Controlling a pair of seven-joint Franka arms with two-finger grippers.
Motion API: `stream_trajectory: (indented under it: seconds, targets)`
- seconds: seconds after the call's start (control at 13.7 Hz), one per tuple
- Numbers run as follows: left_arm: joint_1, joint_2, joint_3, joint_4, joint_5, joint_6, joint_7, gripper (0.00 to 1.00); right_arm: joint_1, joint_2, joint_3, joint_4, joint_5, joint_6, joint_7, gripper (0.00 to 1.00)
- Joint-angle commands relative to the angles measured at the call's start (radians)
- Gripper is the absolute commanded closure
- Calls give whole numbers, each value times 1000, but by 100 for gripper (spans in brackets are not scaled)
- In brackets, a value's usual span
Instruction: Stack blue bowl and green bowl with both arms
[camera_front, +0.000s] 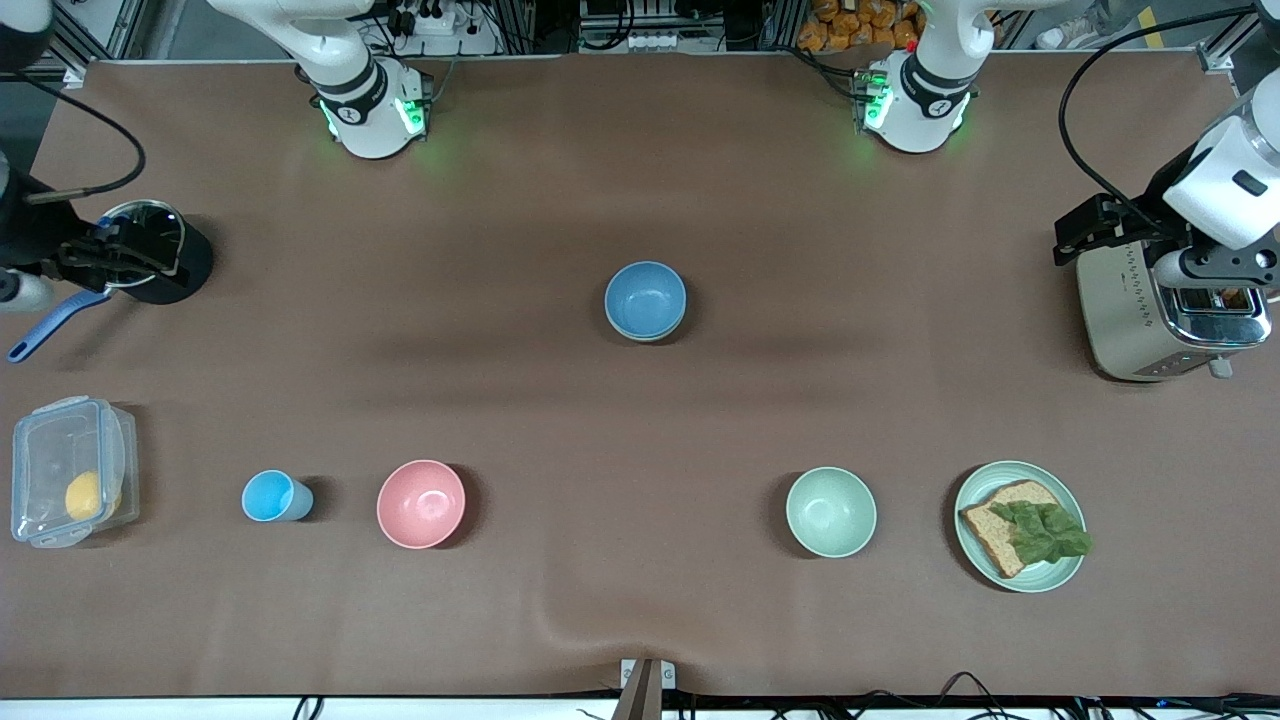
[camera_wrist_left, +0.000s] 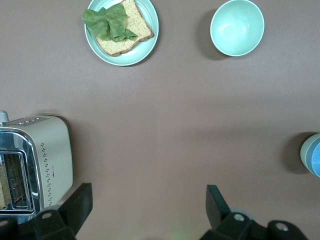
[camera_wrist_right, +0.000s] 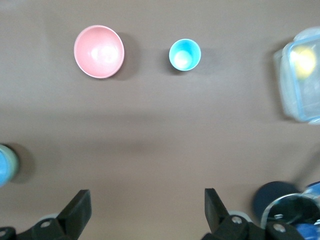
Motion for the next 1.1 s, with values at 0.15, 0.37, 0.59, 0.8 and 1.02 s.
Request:
stream_trajectory:
  seconds: [0.15, 0.37, 0.59, 0.8, 1.02]
  targets:
    - [-9, 6, 5, 15, -23, -7, 1, 0, -17, -33, 29, -37, -41, 18, -47, 0]
    - [-9, 4, 1, 14, -23, -5, 3, 0, -21, -31, 27, -36, -41, 21, -53, 0]
    - [-9, 4, 1, 14, -23, -5, 1, 0, -14, -28, 27, -34, -41, 23, -49, 0]
    - [-9, 4, 1, 14, -23, -7, 3, 0, -8, -28, 29, -31, -41, 23, -38, 0]
    - [-8, 6, 1, 14, -23, -7, 1, 0, -9, -28, 29, -31, -41, 21, -38, 0]
